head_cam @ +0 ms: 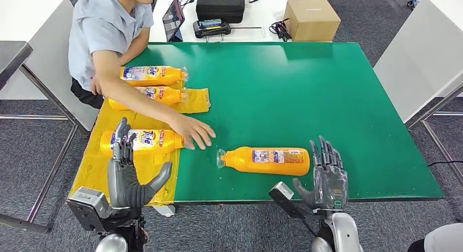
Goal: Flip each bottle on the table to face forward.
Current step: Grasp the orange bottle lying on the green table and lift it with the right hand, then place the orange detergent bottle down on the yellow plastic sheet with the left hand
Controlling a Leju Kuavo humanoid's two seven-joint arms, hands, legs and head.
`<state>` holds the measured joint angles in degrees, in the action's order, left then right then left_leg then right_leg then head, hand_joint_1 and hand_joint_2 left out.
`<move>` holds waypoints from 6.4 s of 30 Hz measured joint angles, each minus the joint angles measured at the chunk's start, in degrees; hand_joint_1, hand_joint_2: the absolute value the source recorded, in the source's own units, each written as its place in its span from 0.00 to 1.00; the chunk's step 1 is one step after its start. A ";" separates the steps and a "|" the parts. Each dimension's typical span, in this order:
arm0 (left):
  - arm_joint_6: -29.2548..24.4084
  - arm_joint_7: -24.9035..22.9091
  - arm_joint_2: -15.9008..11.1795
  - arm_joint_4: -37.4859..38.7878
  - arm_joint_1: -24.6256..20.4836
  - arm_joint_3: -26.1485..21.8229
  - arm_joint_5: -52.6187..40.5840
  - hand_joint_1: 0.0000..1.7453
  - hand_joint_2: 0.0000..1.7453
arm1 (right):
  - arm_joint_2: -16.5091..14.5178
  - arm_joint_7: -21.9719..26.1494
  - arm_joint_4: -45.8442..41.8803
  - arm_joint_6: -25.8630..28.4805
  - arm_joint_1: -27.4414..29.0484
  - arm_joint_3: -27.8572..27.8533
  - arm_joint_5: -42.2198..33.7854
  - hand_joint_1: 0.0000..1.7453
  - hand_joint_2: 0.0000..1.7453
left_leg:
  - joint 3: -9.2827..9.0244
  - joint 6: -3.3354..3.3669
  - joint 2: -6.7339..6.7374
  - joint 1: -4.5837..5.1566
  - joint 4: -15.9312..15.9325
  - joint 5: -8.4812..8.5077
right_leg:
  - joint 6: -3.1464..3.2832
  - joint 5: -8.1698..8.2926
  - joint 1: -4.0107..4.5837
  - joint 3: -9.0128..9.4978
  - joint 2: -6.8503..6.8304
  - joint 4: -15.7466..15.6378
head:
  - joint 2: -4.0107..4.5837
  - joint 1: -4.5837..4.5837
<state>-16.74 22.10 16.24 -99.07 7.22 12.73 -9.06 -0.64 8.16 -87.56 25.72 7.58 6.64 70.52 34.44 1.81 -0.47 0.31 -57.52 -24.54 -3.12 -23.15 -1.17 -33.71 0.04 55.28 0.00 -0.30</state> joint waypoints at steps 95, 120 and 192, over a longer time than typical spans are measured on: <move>1.15 -4.97 -1.05 13.45 -7.87 9.95 2.43 0.00 1.00 | 12.73 7.37 21.92 -36.08 -21.74 14.32 -51.60 1.00 1.00 | -0.52 0.07 -0.04 0.01 -0.01 0.01 | -0.02 0.03 0.02 0.54 -0.06 -0.03 | 0.00 -0.02; 9.34 -3.38 -0.68 29.56 -14.08 12.73 28.37 0.00 1.00 | 3.76 8.08 12.97 -38.56 -27.66 16.78 -61.49 1.00 1.00 | -0.17 0.11 -0.07 0.05 -0.02 0.10 | -0.03 0.04 -0.03 0.26 -0.08 0.02 | 0.00 -0.01; -4.36 2.89 1.51 40.34 -24.72 12.32 22.64 1.00 1.00 | 0.17 7.89 29.49 -38.00 -36.57 34.33 -62.99 0.00 0.75 | -0.09 0.12 -0.08 0.05 -0.03 0.11 | -0.04 0.05 -0.03 0.17 -0.09 0.03 | 0.00 0.00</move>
<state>-21.10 24.99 17.75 -58.73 -17.50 25.05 13.58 -0.47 16.05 -58.07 -12.28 -28.99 40.98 7.52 34.35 1.92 -0.55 0.36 -57.55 -24.43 -3.15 -23.11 -1.20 -33.55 -0.05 55.31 0.00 -0.30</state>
